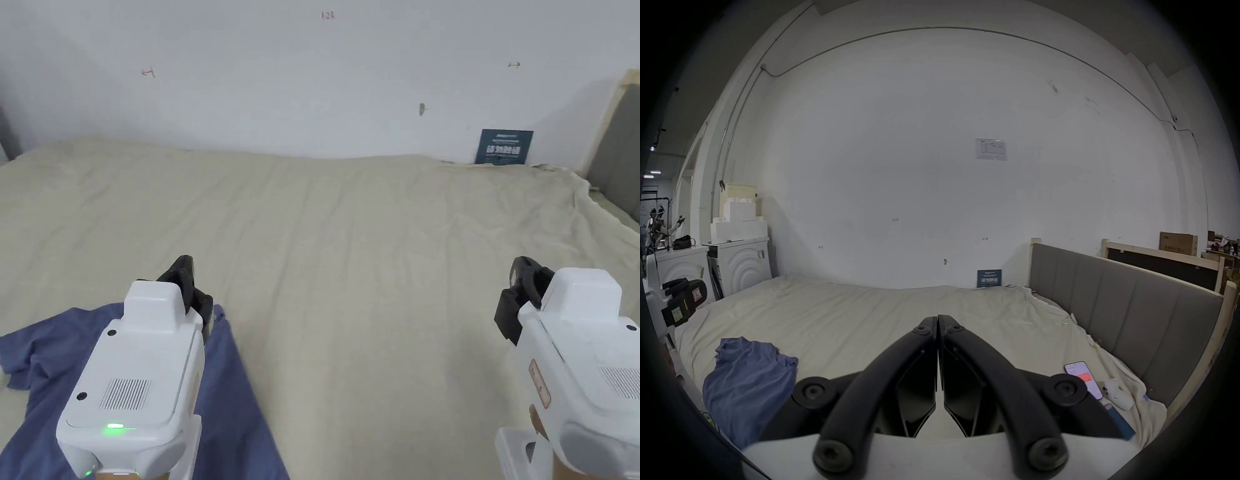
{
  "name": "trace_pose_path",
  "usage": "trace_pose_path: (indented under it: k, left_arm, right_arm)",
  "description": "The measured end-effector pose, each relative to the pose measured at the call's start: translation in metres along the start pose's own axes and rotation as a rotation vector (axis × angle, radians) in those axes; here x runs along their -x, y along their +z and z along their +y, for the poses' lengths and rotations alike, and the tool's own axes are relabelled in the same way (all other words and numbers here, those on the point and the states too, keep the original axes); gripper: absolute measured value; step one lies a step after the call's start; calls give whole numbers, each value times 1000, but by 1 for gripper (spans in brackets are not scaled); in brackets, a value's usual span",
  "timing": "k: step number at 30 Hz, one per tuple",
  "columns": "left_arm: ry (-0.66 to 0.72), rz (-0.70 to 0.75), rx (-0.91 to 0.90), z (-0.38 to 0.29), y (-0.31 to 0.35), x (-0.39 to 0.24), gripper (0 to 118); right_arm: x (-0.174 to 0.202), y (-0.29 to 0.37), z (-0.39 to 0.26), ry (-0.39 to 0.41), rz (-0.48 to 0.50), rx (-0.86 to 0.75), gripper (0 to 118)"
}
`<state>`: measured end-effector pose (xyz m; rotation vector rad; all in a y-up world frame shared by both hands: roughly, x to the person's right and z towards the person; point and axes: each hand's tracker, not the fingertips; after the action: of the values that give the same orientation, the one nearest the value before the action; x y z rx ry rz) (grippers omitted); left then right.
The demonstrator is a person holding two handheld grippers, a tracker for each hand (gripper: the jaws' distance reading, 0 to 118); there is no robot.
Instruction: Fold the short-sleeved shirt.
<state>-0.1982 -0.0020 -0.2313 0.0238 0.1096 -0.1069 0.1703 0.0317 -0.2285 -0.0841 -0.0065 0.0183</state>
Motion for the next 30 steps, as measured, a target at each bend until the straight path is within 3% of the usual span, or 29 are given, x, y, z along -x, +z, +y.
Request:
trace_pose_path:
  k: [19, 30]
  left_arm:
    - [-58, 367, 41, -5, 66, 157, 0]
    - [-58, 421, 84, -12, 90, 184, 0]
  right_arm:
    - [163, -37, -6, 0, 377, 28, 0]
    - [195, -32, -6, 7, 458, 26, 0]
